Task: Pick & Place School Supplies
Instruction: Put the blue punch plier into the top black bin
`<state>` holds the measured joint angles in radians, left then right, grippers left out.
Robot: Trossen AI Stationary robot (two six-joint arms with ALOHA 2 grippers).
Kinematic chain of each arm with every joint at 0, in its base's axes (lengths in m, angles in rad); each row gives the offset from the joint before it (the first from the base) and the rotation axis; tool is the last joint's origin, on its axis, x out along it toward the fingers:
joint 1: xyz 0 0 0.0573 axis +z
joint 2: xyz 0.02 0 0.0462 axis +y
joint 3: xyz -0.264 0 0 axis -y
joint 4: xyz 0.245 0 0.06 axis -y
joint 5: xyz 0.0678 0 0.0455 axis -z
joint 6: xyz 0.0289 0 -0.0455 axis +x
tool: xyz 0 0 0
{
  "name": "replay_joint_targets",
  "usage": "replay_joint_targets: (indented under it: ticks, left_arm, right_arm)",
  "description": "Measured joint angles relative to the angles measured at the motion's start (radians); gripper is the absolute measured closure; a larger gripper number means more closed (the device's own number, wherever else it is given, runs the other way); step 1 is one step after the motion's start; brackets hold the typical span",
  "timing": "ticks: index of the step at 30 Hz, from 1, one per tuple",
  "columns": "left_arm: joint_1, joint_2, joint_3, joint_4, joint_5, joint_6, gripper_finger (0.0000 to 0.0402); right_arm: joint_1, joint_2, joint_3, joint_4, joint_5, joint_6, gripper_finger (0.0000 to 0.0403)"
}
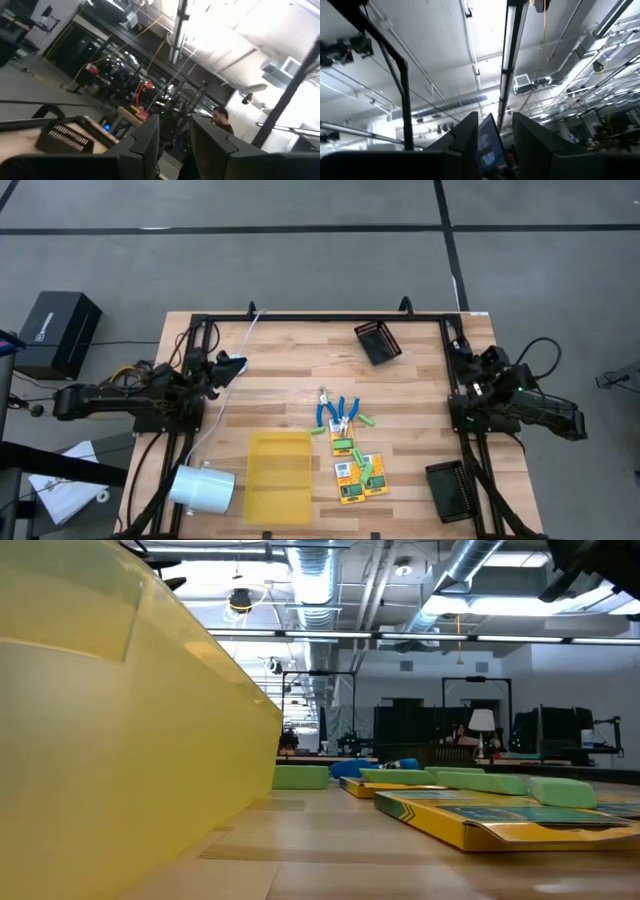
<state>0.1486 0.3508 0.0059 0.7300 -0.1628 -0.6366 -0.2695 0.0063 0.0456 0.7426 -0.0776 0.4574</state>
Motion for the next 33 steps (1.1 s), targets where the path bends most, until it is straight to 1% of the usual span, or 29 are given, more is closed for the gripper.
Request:
replay_joint_targets:
  ticks: [4,5,8,10,12,15,17,20,22,24,26,28,31,33]
  left_arm:
    - [0.000,0.038,0.000,0.095,-0.010,-0.069,0.0298]
    - [0.000,0.045,0.001,0.123,-0.003,-0.087,0.0298]
    - [0.000,0.069,0.050,0.133,0.037,-0.118,0.0298]
    - [0.000,0.109,0.118,0.136,0.066,-0.120,0.0298]
    - [0.000,0.176,0.208,0.133,0.090,-0.089,0.0298]
    - [0.000,0.312,0.372,0.095,0.138,-0.017,0.0298]
    - [0.000,0.408,0.489,0.014,0.178,0.025,0.0298]
    - [0.004,0.550,0.662,-0.213,0.241,0.078,0.0298]
    - [0.010,0.646,0.764,-0.410,0.270,0.105,0.0298]
    - [0.011,0.737,0.849,-0.558,0.285,0.147,0.0298]
    - [0.011,0.813,0.917,-0.658,0.293,0.193,0.0298]
    - [0.009,0.884,0.971,-0.719,0.308,0.238,0.0298]
    - [0.007,0.970,1.030,-0.812,0.329,0.310,0.0298]
    - [0.006,1.015,1.051,-0.883,0.328,0.363,0.0298]
  right_arm:
    - [0.000,0.000,0.000,0.024,0.001,0.077,0.0290]
    - [0.000,0.000,0.000,0.025,0.020,0.082,0.0290]
    - [-0.010,0.001,0.009,0.022,0.153,0.110,0.0290]
    - [-0.016,0.002,0.015,0.020,0.209,0.152,0.0290]
    - [-0.019,0.021,0.028,0.003,0.216,0.183,0.0290]
    - [-0.021,0.071,0.077,-0.041,0.223,0.220,0.0290]
    - [-0.021,0.126,0.131,-0.071,0.225,0.217,0.0290]
    - [-0.017,0.235,0.238,-0.176,0.210,0.162,0.0290]
    - [-0.010,0.309,0.332,-0.304,0.207,0.109,0.0290]
    - [-0.004,0.383,0.436,-0.487,0.207,0.048,0.0290]
    - [-0.002,0.467,0.548,-0.686,0.213,0.000,0.0290]
    - [-0.002,0.552,0.657,-0.860,0.214,-0.032,0.0290]
    - [-0.002,0.655,0.795,-1.044,0.214,-0.086,0.0290]
    - [-0.002,0.706,0.863,-1.121,0.214,-0.128,0.0290]
